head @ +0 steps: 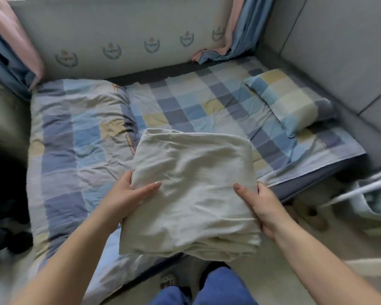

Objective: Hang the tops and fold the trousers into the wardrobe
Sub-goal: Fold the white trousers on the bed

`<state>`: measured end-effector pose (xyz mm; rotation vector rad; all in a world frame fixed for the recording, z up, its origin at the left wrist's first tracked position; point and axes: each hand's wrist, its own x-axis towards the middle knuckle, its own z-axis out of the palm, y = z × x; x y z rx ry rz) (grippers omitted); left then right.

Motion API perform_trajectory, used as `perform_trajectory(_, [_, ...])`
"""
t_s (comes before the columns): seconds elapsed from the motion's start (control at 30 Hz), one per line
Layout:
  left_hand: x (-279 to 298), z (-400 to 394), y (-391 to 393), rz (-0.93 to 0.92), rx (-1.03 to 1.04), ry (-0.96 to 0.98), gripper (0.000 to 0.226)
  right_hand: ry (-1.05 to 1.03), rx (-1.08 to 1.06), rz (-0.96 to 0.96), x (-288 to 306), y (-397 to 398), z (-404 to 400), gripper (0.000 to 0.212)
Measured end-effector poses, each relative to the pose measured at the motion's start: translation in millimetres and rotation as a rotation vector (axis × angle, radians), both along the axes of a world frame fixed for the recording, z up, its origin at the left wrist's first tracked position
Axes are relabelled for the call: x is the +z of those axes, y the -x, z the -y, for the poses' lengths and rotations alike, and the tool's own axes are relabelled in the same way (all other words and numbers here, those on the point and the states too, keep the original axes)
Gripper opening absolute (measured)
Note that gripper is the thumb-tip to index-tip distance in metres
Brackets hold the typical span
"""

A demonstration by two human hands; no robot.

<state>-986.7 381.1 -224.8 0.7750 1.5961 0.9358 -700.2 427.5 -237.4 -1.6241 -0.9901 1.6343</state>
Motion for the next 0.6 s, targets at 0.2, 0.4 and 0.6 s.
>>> perform_trajectory(0.2, [0.4, 16.1, -43.4, 0.037, -0.279, 0.027, 0.078, -0.002, -0.317, -0.018, 4.9, -44.7, 91.7, 0.050])
perform_trajectory(0.4, [2.5, 21.5, -133.9, -0.006, -0.559, 0.029, 0.053, -0.018, -0.596, 0.019, 8.9, -112.1, 185.4, 0.081])
perform_trajectory(0.6, [9.8, 49.1, -267.8, 0.020, -0.850, 0.005, 0.052, -0.055, -0.881, -0.003, 20.5, -199.2, 287.8, 0.061])
